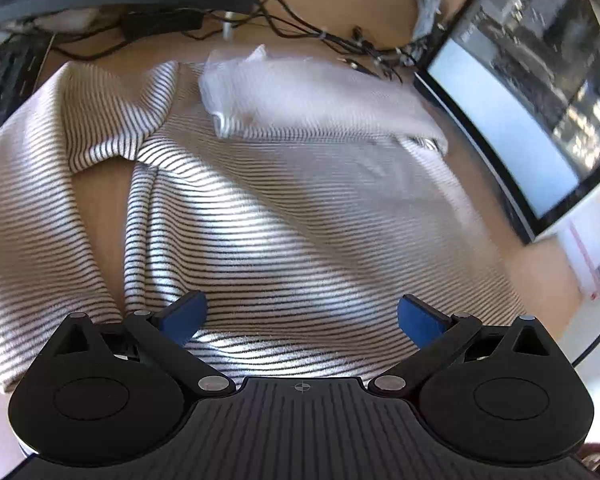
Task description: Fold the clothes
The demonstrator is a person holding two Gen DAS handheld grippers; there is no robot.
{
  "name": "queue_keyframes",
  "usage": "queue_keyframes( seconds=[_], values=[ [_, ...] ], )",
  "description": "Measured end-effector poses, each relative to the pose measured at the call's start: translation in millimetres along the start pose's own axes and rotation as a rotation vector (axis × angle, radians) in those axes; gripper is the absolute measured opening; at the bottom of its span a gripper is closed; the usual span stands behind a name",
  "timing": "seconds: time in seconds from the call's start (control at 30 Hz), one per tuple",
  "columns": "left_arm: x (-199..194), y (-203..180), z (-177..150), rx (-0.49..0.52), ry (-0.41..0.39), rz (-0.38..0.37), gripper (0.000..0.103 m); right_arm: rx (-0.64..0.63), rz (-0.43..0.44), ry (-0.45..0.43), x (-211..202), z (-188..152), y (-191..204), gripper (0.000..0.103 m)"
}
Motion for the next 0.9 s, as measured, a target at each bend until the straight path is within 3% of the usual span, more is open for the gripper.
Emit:
queue_keyframes(
  seconds=[0.17,0.27,0.5,0.63,0.83,0.9],
  values=[
    [4,-10,-6,0.084,-0.002,0.04,0.103,0.004,0.023,0.06,7,-27,-3,0.035],
    [5,-8,-9,0.07,-0.009,0.028,0.103,0.01,0.008,0.116,19,-53,-11,0.041],
    [3,-6,-13,0.065,-0.032,0.012,0.103,0.149,-0.081,0.289,65,-133,-62,0.042],
    [3,-6,-12,0.07,-0.033,0.016,0.103,0.261,-0.115,0.38,71,-187,-91,0.042],
    [-4,1,-5,0.041,-0.041,0.02,0.103,0.196,-0.098,0.365,64,-194,-87,0.042],
    [-20,8,1,0.034,-0.093,0.055,0.103,0.154,-0.113,0.375,65,-190,-80,0.042]
  ],
)
Point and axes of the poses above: each gripper's, at about its wrist camera, not at the fingertips, and x roughly the way its jaws point, y to its left, z to its top, the point moved 3 cm from there along x, roughly the way its jaws point, and after that the axes turned 1 degree about y, right-handed, at the moved point
